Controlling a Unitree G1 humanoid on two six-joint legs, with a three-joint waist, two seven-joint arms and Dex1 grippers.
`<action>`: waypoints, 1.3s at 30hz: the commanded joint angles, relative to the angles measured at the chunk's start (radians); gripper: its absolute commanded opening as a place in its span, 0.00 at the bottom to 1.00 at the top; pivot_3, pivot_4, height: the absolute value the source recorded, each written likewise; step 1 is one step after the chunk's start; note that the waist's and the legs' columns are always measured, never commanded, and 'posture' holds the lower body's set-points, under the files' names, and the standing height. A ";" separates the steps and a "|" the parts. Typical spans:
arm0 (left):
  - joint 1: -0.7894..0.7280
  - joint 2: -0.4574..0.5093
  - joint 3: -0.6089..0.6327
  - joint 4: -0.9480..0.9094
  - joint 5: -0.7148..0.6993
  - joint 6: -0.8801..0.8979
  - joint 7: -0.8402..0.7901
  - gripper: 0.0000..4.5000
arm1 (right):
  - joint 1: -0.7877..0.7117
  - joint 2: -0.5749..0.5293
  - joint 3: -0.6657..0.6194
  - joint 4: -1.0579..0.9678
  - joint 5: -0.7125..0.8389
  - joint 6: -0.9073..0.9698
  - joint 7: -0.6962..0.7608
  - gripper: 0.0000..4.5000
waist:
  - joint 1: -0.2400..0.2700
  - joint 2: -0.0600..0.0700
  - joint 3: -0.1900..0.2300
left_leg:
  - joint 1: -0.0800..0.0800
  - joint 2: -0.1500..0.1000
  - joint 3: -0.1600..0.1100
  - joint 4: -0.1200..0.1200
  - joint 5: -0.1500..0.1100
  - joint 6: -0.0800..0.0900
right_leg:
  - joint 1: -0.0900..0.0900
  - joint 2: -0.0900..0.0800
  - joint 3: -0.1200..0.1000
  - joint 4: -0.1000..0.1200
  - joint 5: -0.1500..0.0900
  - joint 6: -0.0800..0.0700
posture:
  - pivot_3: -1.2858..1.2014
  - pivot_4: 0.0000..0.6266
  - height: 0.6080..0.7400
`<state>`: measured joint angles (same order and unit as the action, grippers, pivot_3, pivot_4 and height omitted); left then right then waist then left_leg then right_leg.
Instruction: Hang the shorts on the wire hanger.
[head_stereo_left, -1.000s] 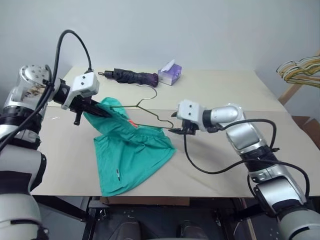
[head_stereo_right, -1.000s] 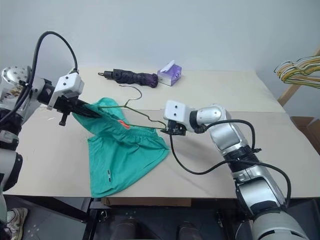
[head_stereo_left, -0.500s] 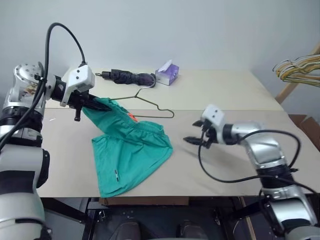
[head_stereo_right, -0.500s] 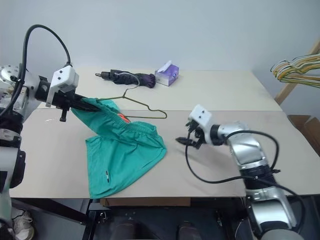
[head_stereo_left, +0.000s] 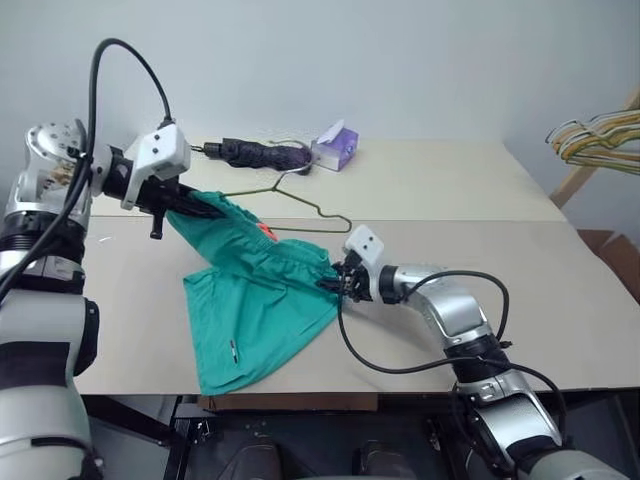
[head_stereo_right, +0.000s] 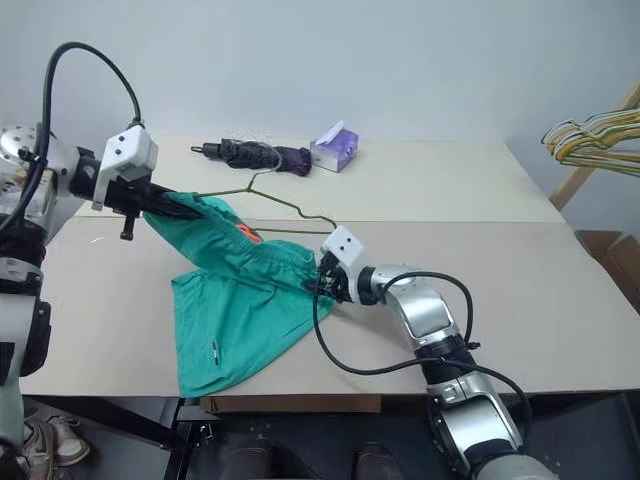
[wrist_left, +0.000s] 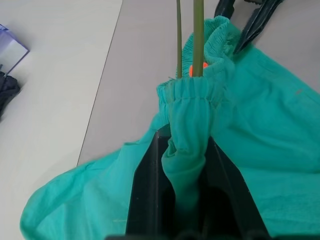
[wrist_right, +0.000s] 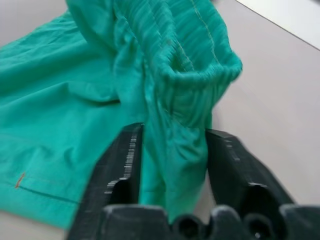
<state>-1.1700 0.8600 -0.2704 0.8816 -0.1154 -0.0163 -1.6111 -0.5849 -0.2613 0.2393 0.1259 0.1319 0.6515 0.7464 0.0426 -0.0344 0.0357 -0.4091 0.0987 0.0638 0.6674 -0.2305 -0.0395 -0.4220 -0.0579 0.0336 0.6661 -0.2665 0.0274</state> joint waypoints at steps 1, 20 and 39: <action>-0.005 0.017 0.035 -0.041 -0.004 0.010 -0.003 0.01 | -0.032 0.000 -0.028 0.004 0.006 -0.019 -0.023 0.17 | 0.000 0.000 0.000 | 0.000 0.000 0.000 0.000 0.000 0.000 | 0.000 0.000 0.000 0.000 0.000 0.000 | 0.57 0.00 1.00; 0.092 0.181 -0.081 -0.249 -0.219 0.079 -0.003 0.01 | -0.051 -0.177 -0.102 0.104 0.021 -0.042 0.021 0.00 | 0.007 0.000 0.000 | 0.001 0.000 0.000 0.000 0.000 0.000 | 0.001 0.000 0.000 0.000 0.000 0.000 | 0.58 0.00 1.00; 0.080 0.117 -0.059 -0.176 -0.040 0.001 -0.001 0.01 | -0.077 -0.282 -0.179 -0.132 0.141 -0.020 0.078 0.00 | 0.005 0.000 0.000 | 0.000 0.000 0.000 0.000 0.000 0.000 | 0.000 0.000 0.000 0.000 0.000 0.000 | 0.57 0.00 1.00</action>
<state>-1.0609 0.9690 -0.3690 0.7013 -0.1844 -0.0016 -1.6109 -0.6119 -0.5071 0.1309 0.0607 0.2399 0.5984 0.8155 0.0475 -0.0344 0.0357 -0.4091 0.0990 0.0638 0.6674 -0.2305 -0.0395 -0.4221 -0.0578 0.0338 0.6658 -0.2665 0.0274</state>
